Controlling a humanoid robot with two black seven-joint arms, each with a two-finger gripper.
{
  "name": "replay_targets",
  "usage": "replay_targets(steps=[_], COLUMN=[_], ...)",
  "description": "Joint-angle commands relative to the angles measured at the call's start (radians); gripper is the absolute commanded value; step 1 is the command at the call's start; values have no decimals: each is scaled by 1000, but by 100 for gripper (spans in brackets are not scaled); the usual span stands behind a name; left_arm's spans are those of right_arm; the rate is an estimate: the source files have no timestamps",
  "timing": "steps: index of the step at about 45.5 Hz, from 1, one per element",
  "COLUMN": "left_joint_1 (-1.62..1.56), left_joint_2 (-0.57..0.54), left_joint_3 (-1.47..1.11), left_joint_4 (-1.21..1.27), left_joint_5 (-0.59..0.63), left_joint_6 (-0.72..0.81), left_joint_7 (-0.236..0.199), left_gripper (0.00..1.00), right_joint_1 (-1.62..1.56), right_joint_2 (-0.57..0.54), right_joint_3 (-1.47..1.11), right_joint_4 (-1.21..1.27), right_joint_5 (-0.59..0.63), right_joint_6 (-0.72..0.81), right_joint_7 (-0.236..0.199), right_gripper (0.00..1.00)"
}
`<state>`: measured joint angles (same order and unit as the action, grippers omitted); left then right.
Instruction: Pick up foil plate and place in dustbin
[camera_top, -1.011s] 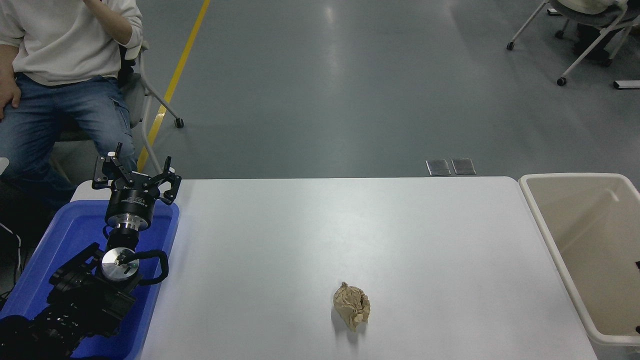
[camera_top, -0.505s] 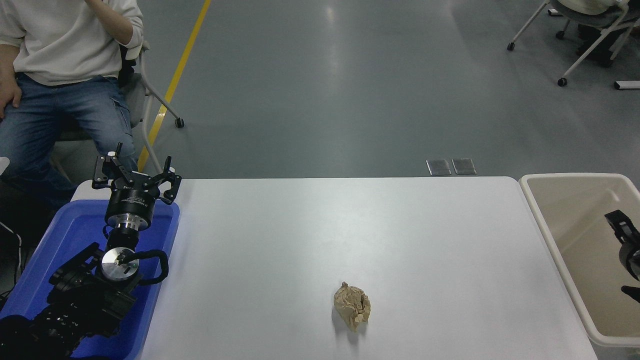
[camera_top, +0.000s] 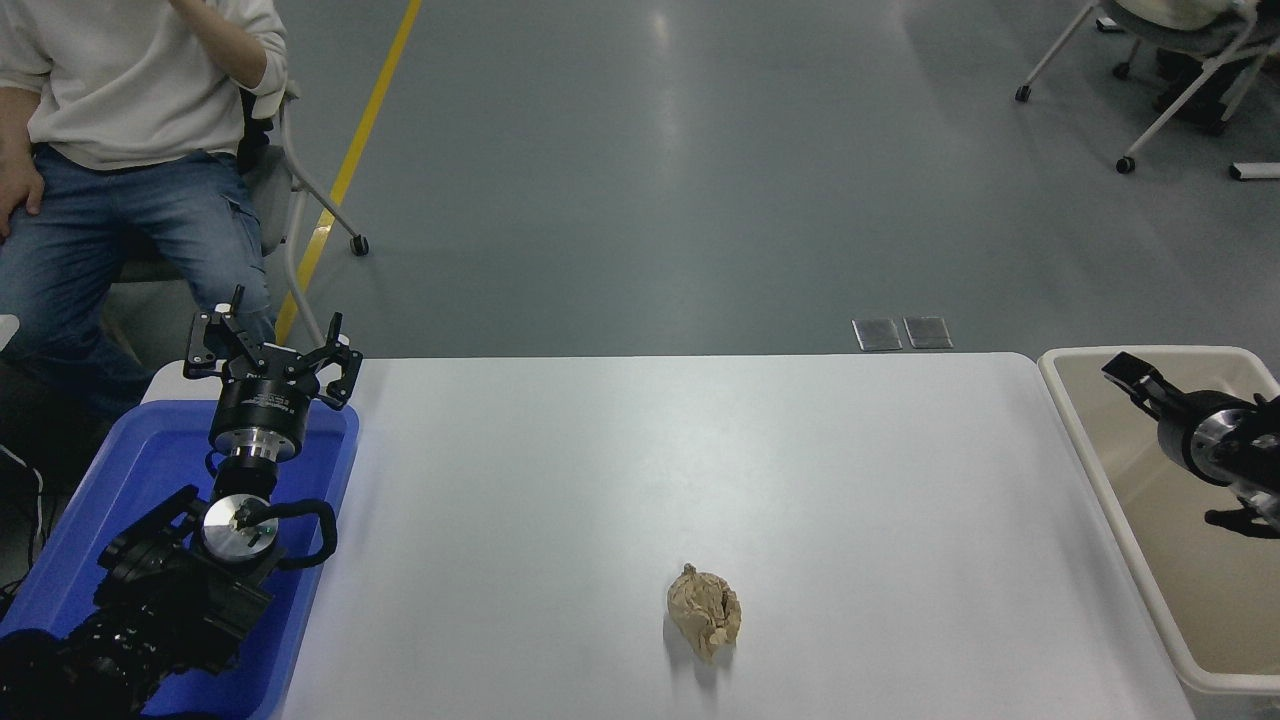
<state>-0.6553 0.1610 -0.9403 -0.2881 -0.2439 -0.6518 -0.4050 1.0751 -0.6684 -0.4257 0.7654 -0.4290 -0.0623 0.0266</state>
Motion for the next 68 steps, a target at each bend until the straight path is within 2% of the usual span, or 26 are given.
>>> replay_targets(steps=[1, 37, 52, 68], left_joint_1=[0, 0, -1, -1], left_joint_2=[-1, 0, 0, 0], left_joint_3=[0, 0, 2, 0], left_joint_4=[0, 0, 0, 0], left_joint_5=[2, 2, 0, 0], left_joint_6=[0, 0, 0, 0], left_joint_7=[0, 0, 0, 0], left_gripper=[99, 99, 99, 99], right_joint_1=[150, 762, 951, 1036], right_joint_2=[-19, 3, 58, 202], right_joint_3=[-159, -573, -648, -693], right_joint_4=[143, 549, 673, 710], right_joint_5=[-40, -71, -70, -63], right_joint_6=[55, 154, 226, 292], right_joint_7=[3, 4, 4, 6], right_gripper=[100, 100, 100, 100])
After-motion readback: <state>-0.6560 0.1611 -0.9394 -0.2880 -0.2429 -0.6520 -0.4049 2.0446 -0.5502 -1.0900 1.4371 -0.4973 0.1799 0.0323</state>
